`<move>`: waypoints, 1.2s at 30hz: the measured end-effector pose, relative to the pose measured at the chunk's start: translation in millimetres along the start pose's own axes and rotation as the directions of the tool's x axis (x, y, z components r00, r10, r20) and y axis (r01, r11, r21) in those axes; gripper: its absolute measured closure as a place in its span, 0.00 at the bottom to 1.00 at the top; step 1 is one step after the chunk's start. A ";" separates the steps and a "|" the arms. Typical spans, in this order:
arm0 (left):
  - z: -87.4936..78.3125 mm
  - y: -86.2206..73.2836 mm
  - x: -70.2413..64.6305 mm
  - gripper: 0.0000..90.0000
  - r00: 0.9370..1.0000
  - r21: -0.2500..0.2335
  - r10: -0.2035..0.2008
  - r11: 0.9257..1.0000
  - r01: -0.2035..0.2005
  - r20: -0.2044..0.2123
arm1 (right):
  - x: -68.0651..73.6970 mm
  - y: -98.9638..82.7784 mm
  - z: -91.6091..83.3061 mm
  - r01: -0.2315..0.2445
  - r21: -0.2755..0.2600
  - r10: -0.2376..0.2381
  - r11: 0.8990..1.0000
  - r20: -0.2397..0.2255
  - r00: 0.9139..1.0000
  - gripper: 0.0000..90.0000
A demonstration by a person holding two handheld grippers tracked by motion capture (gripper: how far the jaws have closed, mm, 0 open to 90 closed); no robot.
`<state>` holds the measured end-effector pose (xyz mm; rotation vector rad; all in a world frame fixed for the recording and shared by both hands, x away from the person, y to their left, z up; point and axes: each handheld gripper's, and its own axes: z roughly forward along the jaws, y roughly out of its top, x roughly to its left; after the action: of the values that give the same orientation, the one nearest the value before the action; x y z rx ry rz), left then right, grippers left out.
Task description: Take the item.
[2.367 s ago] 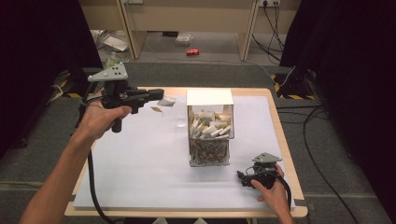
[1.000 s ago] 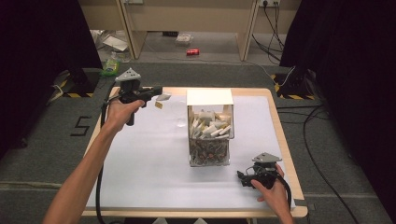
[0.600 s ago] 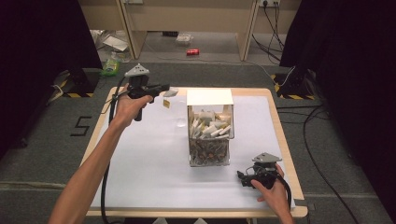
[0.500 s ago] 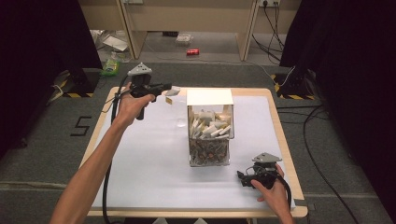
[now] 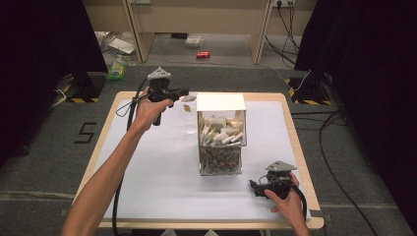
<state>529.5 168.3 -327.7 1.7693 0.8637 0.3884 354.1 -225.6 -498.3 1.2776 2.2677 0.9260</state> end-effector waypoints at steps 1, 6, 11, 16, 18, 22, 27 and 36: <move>1.7 -0.5 -0.1 1.00 1.000 0.001 -0.003 1.000 0.003 0.001 | -0.2 0.0 0.0 0.002 -0.001 -0.002 1.000 -0.001 1.000 0.03; 9.7 -4.5 0.7 1.00 1.000 0.016 -0.013 1.000 0.013 -0.002 | -0.1 0.0 0.0 0.002 0.000 -0.002 1.000 0.000 1.000 0.03; 17.3 -9.2 1.5 1.00 1.000 0.031 -0.015 0.999 0.015 -0.007 | -0.2 0.0 0.0 0.002 0.000 -0.002 1.000 0.000 1.000 0.03; 23.6 -12.9 1.5 0.99 1.000 0.046 -0.019 0.999 0.020 -0.011 | -0.2 0.0 0.0 0.003 0.000 -0.003 1.000 0.000 1.000 0.03; 25.7 -14.7 2.1 0.99 1.000 0.056 -0.019 0.998 0.020 -0.015 | -0.2 0.0 0.0 0.003 0.000 -0.003 1.000 -0.001 1.000 0.03; 30.1 -19.1 4.2 0.99 0.999 0.077 -0.015 0.997 0.018 -0.030 | -0.2 0.0 0.0 0.003 0.000 -0.003 1.000 0.000 1.000 0.03; 34.4 -23.7 6.4 0.99 0.999 0.095 -0.021 0.995 0.025 -0.041 | 0.0 0.0 0.0 0.001 0.000 -0.001 1.000 0.000 1.000 0.03; 40.6 -34.1 10.0 0.95 0.998 0.126 -0.030 0.991 0.037 -0.057 | 0.0 0.0 -0.1 0.002 0.000 -0.002 1.000 0.001 1.000 0.03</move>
<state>549.6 153.3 -375.4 1.8652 0.9747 0.3685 354.1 -225.7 -498.2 1.2758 2.2678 0.9243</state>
